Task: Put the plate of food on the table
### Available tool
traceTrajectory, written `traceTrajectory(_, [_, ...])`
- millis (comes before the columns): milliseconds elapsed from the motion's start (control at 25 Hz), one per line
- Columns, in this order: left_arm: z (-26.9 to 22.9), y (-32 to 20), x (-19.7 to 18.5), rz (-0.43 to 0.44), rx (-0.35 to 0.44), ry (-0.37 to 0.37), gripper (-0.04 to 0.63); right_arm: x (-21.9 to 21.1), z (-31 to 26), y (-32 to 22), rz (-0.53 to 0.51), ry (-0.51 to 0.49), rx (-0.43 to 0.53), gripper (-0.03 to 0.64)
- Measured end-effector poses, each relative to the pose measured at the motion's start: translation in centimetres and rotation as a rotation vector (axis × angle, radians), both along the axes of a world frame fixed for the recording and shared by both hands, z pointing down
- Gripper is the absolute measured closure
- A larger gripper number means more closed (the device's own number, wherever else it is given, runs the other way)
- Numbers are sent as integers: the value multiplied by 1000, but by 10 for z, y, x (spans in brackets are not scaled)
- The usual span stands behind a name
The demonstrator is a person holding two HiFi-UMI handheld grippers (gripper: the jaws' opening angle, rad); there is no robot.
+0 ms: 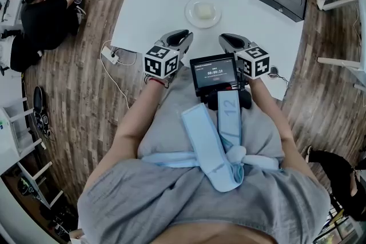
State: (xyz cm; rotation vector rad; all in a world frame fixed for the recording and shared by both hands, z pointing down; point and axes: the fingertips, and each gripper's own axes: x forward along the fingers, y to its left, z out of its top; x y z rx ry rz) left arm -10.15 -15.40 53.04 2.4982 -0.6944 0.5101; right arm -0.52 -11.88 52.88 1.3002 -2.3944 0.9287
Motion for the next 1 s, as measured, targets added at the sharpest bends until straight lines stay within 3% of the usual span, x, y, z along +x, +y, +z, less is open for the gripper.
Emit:
traceTrajectory(560, [-4,39,-7,39,0,32,521,-1,-22,33,-4,-26,125,577])
traceTrajectory(1000, [-3,41,-4,55,-9,39,521,2,-25,32,2,-5,120,586])
